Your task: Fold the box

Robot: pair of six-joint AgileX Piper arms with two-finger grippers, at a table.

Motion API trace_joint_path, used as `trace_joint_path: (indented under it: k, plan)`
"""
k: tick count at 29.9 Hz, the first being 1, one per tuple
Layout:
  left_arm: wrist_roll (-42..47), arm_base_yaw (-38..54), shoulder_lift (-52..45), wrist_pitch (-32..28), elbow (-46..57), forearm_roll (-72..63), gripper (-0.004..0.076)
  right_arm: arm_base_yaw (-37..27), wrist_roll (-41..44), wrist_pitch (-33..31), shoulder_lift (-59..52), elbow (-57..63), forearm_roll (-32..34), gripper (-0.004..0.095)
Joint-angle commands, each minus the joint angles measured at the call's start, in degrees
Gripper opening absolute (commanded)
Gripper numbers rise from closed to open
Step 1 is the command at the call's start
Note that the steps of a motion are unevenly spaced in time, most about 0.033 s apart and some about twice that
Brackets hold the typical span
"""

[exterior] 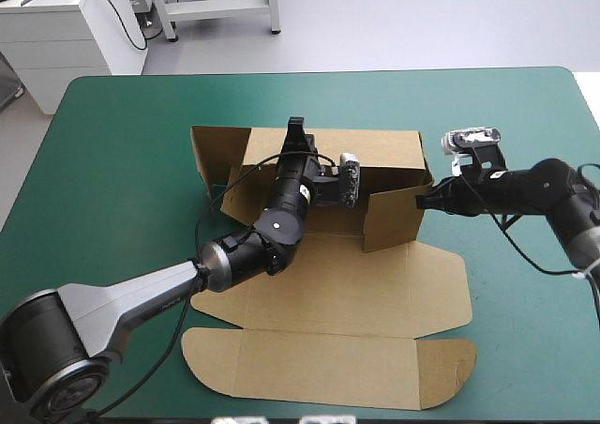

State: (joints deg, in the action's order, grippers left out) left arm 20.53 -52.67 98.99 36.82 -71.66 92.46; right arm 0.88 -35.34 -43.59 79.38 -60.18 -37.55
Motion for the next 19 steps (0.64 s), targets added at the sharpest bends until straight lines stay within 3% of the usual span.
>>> trace_joint_path:
  k: [1,4,8,16,19]
  plan:
    - [0.7,-0.4,-2.0,-0.2,-1.6,1.6,-0.0008,0.1,-7.7,9.8,-4.9,3.7,-7.1,-0.0001]
    - [0.7,-0.4,-2.0,-0.7,-1.6,1.6,-0.0008,0.1,-12.9,11.2,-5.6,6.2,-8.1,0.0000]
    - [0.7,-0.4,-2.0,-0.7,-1.6,1.6,-0.0008,0.1,-16.7,8.0,-5.7,6.2,-8.1,0.0041]
    - [0.7,-0.4,-2.0,-0.7,-1.6,1.6,-0.0008,0.1,-26.4,3.3,-5.7,6.2,-8.1,0.0512]
    - [0.7,-0.4,-2.0,-0.8,-1.6,1.6,-0.0008,0.1,-29.1,3.9,-5.6,6.2,-8.8,0.0564]
